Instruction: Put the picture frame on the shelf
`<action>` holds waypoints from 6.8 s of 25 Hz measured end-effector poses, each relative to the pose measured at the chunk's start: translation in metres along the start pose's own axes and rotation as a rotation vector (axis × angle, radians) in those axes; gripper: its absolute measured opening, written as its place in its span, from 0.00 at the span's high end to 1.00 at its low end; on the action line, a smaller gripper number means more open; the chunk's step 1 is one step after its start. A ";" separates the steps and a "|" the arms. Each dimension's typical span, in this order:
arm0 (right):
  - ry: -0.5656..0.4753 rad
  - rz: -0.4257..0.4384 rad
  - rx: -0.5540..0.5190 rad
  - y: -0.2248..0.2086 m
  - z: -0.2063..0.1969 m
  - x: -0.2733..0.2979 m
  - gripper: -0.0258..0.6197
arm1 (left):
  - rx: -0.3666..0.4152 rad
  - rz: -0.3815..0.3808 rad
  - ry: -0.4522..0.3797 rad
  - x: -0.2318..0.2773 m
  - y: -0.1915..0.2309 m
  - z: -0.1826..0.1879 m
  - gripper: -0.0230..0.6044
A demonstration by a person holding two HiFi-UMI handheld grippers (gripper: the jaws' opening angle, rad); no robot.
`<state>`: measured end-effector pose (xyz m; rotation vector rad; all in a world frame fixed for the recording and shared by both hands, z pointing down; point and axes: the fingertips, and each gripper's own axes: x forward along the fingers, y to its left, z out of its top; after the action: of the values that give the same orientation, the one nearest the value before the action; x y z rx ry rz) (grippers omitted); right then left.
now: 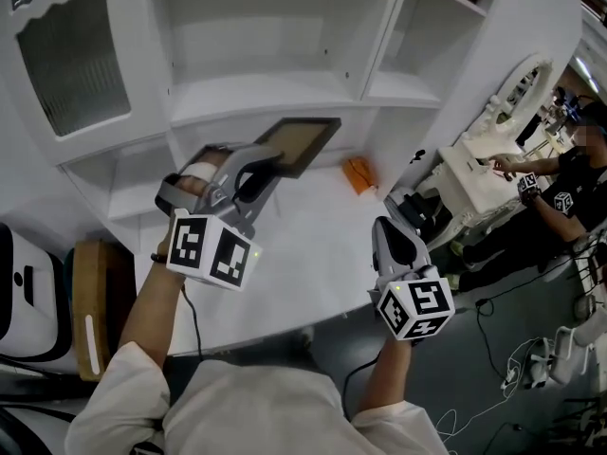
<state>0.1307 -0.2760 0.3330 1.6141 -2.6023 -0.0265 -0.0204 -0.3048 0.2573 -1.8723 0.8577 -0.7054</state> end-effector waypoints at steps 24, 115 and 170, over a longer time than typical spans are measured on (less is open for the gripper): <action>0.052 0.114 0.036 -0.087 -0.021 0.090 0.95 | 0.179 -0.062 0.220 0.144 0.028 -0.035 0.91; 0.066 0.130 0.107 -0.133 -0.043 0.130 0.95 | 0.182 -0.278 0.369 0.251 0.004 -0.085 0.61; 0.063 0.093 0.035 -0.108 -0.024 0.096 0.95 | 0.040 -0.198 0.337 0.191 -0.005 -0.055 0.58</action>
<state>0.1865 -0.4090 0.3566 1.4778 -2.6401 0.0756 0.0518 -0.4832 0.3060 -1.8472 0.8652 -1.1765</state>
